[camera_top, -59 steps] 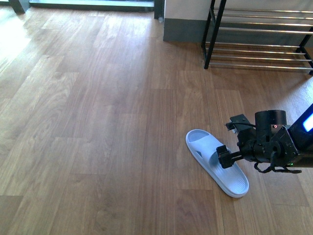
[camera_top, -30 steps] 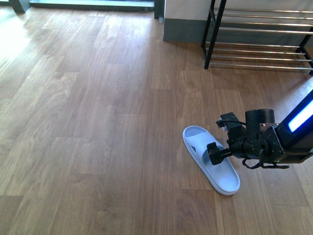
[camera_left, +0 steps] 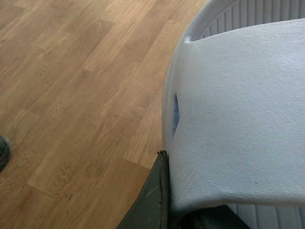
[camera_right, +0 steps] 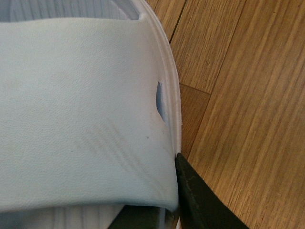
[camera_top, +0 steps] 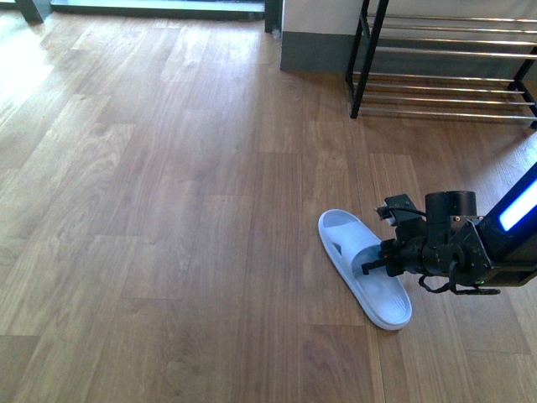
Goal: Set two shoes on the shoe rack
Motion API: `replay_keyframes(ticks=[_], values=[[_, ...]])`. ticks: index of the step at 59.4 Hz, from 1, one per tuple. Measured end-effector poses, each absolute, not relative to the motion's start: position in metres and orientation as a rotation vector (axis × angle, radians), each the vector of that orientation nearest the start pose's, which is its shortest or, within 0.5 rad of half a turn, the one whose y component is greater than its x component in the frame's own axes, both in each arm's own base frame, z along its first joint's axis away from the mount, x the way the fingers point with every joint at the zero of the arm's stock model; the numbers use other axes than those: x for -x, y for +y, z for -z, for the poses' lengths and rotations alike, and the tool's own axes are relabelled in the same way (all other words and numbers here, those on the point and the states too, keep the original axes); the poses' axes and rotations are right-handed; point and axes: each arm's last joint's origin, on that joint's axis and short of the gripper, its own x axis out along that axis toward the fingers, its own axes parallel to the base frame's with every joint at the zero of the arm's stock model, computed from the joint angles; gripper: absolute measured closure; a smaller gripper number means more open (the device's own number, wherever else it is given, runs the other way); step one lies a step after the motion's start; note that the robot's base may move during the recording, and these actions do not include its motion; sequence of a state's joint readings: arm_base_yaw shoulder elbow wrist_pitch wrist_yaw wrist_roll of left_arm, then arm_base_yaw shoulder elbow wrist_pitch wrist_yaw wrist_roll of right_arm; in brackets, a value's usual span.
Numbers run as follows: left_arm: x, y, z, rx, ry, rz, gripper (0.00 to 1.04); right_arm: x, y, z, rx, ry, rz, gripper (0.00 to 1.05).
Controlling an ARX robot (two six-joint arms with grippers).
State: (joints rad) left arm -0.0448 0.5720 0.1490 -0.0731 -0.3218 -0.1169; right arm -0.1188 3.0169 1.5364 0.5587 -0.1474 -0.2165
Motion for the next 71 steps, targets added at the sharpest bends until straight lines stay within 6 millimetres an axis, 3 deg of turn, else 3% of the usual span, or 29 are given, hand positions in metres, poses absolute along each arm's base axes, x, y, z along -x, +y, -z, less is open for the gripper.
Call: replay_keyframes(ticks=[13, 21, 32, 39, 54, 65, 71], values=[[-0.130, 0.003, -0.155, 0.023, 0.472, -0.300, 1.03, -0.411, -0.051, 0.174, 0.040, 0.881, -0.100, 1.03], [-0.130, 0.003, -0.155, 0.023, 0.472, -0.300, 1.03, -0.408, -0.059, 0.158, 0.010, 0.834, -0.066, 1.03], [-0.130, 0.003, -0.155, 0.023, 0.472, -0.300, 1.03, -0.389, -0.068, 0.086, 0.014, 0.679, 0.026, 1.03], [-0.130, 0.003, -0.155, 0.023, 0.472, -0.299, 1.03, -0.357, -0.073, 0.036, 0.035, 0.623, 0.112, 1.03], [-0.130, 0.003, -0.155, 0.023, 0.472, -0.299, 1.03, -0.266, -0.072, -0.076, -0.007, 0.531, 0.231, 1.03], [-0.130, 0.003, -0.155, 0.023, 0.472, -0.299, 1.03, -0.214, -0.066, -0.118, -0.036, 0.478, 0.275, 1.03], [-0.130, 0.003, -0.155, 0.023, 0.472, -0.299, 1.03, -0.195, -0.064, -0.130, -0.050, 0.448, 0.304, 1.03]])
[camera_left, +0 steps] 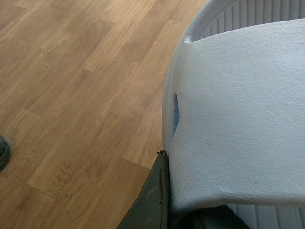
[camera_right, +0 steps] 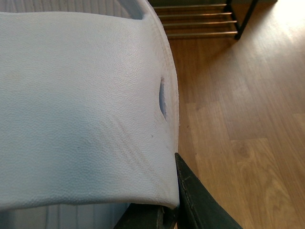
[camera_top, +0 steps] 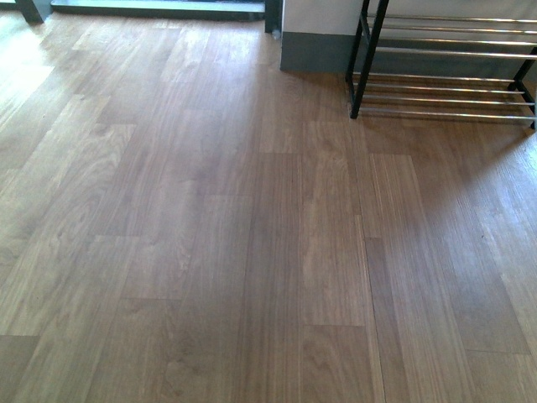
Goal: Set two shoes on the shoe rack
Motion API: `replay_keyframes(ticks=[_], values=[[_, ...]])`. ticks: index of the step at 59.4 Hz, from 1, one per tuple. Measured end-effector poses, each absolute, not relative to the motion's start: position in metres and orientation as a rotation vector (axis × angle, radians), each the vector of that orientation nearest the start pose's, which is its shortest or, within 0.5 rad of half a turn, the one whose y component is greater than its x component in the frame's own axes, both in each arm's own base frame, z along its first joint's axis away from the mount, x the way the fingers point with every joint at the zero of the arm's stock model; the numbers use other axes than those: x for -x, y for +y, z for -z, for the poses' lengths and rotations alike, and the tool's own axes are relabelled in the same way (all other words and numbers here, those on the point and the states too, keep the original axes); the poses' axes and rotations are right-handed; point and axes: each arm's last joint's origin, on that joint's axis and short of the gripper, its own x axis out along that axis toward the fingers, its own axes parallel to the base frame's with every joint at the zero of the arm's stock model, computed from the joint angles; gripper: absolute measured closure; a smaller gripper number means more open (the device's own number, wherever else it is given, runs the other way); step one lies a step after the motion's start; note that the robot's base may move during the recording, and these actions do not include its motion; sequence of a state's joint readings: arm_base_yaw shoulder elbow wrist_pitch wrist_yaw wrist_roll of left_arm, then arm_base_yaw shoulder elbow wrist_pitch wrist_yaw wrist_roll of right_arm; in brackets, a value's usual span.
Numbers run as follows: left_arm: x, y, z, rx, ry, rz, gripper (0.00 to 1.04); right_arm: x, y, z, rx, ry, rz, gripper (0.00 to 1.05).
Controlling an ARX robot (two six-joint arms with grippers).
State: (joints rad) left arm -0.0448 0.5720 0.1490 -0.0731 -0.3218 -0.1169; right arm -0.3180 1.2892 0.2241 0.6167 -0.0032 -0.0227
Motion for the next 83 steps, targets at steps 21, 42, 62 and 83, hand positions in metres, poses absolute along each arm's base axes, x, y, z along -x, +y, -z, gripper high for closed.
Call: replay_keyframes(ticks=[21, 42, 62, 83], values=[[-0.130, 0.003, -0.155, 0.023, 0.472, -0.300, 1.03, -0.162, -0.059, -0.150, -0.097, 0.340, 0.360, 1.03], [-0.130, 0.003, -0.155, 0.023, 0.472, -0.303, 1.03, -0.162, -0.059, -0.150, -0.100, 0.338, 0.357, 1.03], [-0.130, 0.003, -0.155, 0.024, 0.472, -0.300, 1.03, -0.162, -0.059, -0.150, -0.101, 0.338, 0.362, 1.03], [-0.130, 0.003, -0.155, 0.023, 0.473, -0.300, 1.03, -0.162, -0.059, -0.150, -0.103, 0.339, 0.362, 1.03]])
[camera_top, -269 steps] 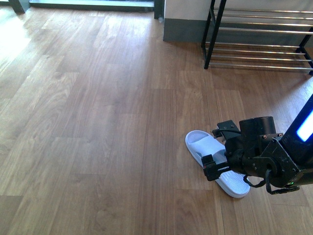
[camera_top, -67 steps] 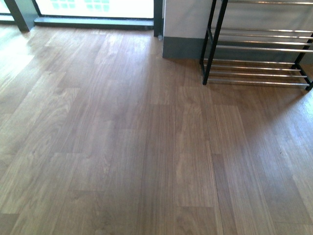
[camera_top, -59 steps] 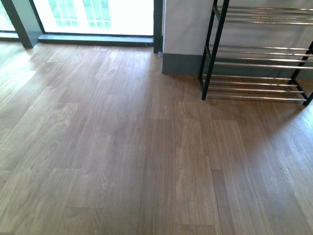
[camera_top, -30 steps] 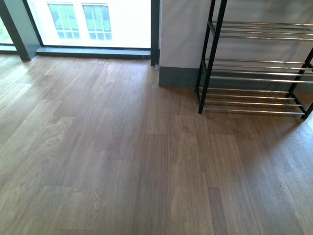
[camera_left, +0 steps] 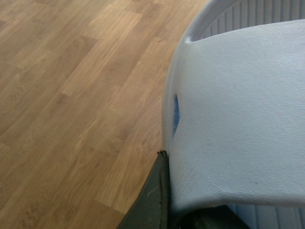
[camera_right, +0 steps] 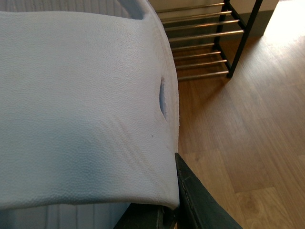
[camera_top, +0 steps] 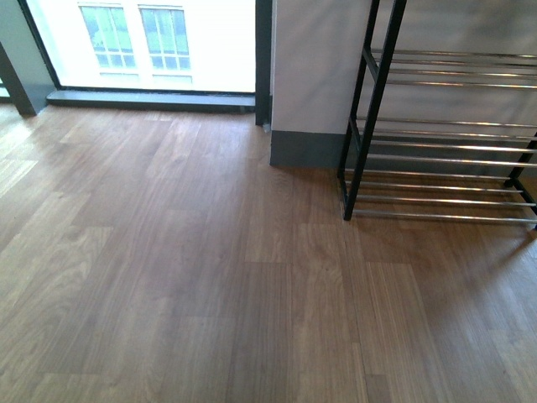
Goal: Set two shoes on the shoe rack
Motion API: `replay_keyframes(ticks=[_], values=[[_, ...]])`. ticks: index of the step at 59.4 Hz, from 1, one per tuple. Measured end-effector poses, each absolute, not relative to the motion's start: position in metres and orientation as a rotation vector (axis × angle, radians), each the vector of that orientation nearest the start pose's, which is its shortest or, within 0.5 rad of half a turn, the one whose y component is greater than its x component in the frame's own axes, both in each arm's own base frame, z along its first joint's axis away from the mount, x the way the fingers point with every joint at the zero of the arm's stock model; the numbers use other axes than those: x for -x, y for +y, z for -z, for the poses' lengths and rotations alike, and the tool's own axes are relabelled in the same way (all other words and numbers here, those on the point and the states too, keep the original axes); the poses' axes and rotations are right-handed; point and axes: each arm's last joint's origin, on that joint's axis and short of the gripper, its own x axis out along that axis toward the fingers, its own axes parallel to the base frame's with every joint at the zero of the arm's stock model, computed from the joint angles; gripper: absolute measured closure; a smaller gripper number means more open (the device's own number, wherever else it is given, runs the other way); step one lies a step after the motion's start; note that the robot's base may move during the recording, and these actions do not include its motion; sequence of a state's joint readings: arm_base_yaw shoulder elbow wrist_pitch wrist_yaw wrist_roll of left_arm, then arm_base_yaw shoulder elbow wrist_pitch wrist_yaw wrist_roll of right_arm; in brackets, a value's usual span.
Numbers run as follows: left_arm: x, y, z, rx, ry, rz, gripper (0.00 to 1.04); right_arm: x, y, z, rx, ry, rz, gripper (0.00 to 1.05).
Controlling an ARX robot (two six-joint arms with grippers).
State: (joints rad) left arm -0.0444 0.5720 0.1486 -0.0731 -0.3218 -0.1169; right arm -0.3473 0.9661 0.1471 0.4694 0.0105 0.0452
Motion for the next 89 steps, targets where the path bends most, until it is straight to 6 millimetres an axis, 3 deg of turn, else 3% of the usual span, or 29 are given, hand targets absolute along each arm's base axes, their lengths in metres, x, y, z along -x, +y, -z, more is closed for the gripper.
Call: replay_keyframes(ticks=[89], values=[[-0.1299, 0.0034, -0.1549, 0.024, 0.473, -0.297, 1.03, -0.1614, -0.0589, -0.1493, -0.105, 0.339, 0.364, 1.03]])
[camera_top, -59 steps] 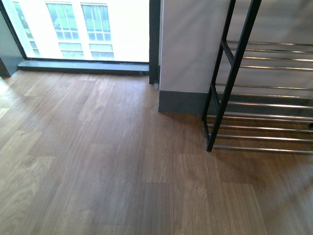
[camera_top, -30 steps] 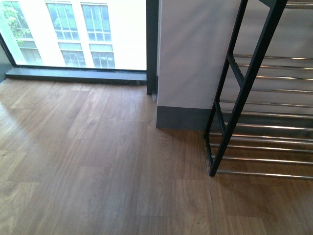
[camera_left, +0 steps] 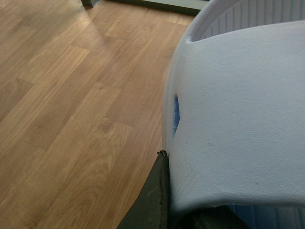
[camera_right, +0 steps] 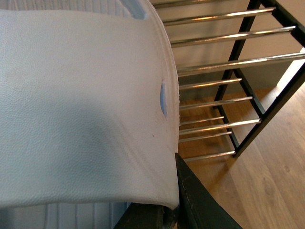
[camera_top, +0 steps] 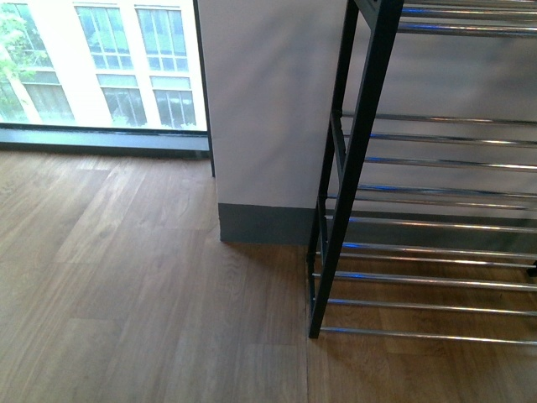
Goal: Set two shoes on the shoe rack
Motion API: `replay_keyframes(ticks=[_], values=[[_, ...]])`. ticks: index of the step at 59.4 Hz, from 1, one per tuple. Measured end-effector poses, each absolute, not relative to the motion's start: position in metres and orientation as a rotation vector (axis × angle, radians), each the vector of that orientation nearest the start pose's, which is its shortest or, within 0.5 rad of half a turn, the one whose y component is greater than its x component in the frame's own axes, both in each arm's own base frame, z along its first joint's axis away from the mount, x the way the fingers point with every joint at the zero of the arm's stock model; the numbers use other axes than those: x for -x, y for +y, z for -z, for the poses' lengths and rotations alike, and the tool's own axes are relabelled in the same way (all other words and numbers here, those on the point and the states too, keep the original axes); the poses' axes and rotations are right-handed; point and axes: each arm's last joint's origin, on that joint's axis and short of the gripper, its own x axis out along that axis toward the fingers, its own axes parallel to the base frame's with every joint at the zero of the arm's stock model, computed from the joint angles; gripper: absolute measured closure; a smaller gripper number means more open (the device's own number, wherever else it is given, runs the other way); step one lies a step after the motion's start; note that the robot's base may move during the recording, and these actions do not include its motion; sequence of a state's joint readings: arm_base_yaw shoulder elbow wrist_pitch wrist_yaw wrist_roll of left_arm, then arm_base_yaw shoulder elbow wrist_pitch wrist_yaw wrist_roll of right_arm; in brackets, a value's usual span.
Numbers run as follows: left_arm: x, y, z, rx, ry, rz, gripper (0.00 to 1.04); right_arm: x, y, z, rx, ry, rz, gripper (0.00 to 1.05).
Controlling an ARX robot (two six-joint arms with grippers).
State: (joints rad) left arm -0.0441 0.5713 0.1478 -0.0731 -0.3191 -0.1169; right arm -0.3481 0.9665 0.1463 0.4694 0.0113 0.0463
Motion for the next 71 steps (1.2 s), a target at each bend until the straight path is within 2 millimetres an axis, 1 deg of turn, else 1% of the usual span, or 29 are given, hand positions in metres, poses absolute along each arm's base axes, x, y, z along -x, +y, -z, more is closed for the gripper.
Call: replay_keyframes(ticks=[71], values=[[-0.1298, 0.0034, -0.1543, 0.023, 0.475, -0.300, 1.03, -0.1611, -0.0588, -0.1486, -0.105, 0.342, 0.364, 1.03]])
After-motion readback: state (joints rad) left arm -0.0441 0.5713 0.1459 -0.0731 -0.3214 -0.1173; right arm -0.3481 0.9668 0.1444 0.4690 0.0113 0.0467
